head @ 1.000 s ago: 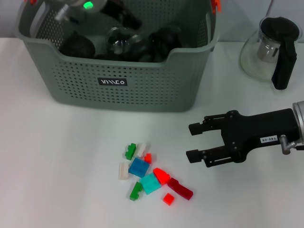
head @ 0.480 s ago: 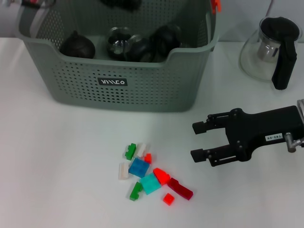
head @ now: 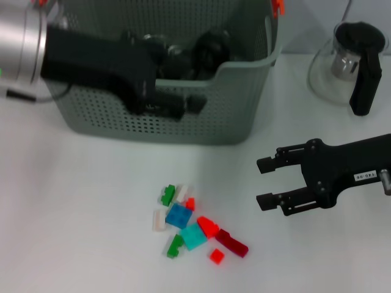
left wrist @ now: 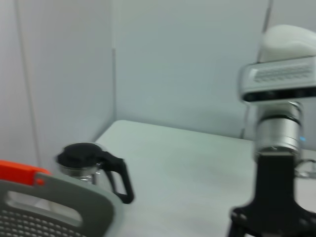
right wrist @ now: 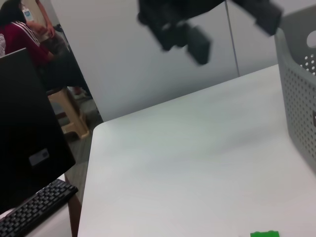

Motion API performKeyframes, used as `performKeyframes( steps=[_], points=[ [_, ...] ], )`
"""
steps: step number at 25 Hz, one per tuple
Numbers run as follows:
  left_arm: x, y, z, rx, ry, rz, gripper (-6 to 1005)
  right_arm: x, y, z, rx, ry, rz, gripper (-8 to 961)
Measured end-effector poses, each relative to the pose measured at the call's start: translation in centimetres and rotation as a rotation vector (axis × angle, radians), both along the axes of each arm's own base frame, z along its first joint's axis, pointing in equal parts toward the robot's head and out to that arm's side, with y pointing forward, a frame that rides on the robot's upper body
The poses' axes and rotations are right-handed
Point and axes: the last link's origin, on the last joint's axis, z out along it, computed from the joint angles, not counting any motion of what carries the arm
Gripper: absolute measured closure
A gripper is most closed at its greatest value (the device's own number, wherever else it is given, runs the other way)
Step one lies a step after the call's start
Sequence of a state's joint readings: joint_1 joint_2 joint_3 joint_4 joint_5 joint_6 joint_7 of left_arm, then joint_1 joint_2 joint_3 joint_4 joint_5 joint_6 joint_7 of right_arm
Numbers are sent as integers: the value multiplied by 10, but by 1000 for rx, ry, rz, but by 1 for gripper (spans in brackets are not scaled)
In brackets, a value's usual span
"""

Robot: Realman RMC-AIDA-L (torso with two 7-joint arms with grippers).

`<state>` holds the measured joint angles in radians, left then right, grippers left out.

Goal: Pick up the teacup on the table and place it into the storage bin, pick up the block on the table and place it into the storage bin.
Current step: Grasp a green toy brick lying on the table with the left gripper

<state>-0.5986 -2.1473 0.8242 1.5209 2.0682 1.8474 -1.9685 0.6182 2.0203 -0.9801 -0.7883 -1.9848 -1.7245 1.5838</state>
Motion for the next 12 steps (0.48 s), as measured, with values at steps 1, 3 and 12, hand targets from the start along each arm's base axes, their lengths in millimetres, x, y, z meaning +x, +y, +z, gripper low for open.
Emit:
performKeyframes(
  steps=[1,3,12],
  points=[
    [-5,-5,-2,-9,-4,-11,290,0,0,0,-2,-2,1,151],
    [-12,-11,-4,-28,-6,-26,289,1,-1,1,-6,-9,4,151],
    [-43,-24,-12,-79,-31,-68,289,1,1,4,-32,-48,9,152]
  ],
)
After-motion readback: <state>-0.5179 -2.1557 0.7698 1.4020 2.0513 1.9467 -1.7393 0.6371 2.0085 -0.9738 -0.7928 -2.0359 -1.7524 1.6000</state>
